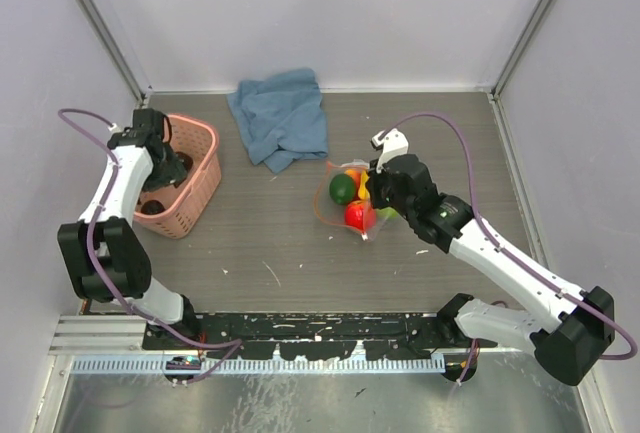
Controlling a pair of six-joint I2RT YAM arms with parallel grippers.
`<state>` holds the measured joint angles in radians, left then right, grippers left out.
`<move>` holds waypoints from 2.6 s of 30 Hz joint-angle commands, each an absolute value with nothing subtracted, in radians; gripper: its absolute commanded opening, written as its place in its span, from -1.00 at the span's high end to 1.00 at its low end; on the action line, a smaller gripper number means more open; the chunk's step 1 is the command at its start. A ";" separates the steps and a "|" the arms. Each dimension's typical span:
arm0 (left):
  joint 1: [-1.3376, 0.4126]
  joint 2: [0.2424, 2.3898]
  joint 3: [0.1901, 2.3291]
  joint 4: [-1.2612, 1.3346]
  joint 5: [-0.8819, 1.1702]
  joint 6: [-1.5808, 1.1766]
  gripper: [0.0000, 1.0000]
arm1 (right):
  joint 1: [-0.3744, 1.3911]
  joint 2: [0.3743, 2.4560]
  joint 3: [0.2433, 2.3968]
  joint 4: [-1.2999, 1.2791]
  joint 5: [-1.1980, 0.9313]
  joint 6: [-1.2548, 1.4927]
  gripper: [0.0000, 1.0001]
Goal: Place the food in the zip-top bag and seal the zipper
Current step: Pick up the fake fruit from the bin.
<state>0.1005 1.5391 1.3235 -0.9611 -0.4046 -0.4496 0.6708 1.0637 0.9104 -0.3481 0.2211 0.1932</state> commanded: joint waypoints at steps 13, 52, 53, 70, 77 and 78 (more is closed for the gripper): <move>0.160 1.660 1.222 -0.711 -0.495 -0.570 -0.99 | 0.705 1.031 0.912 -0.276 0.310 0.179 0.99; 0.195 1.668 1.122 -0.536 -0.564 -0.584 -0.71 | 0.710 1.044 0.907 -0.267 0.315 0.182 0.99; 0.195 1.667 1.113 -0.518 -0.570 -0.580 -0.73 | 0.710 1.045 0.906 -0.267 0.315 0.182 0.99; 0.193 1.753 1.135 -0.458 -0.590 -0.519 -0.38 | 0.709 1.066 0.909 -0.265 0.315 0.178 0.99; 0.129 1.677 1.093 -0.448 -0.633 -0.511 0.11 | 0.710 1.078 0.917 -0.275 0.314 0.179 0.99; 0.115 1.667 1.094 -0.451 -0.641 -0.512 0.14 | 0.709 1.080 0.918 -0.277 0.312 0.178 0.99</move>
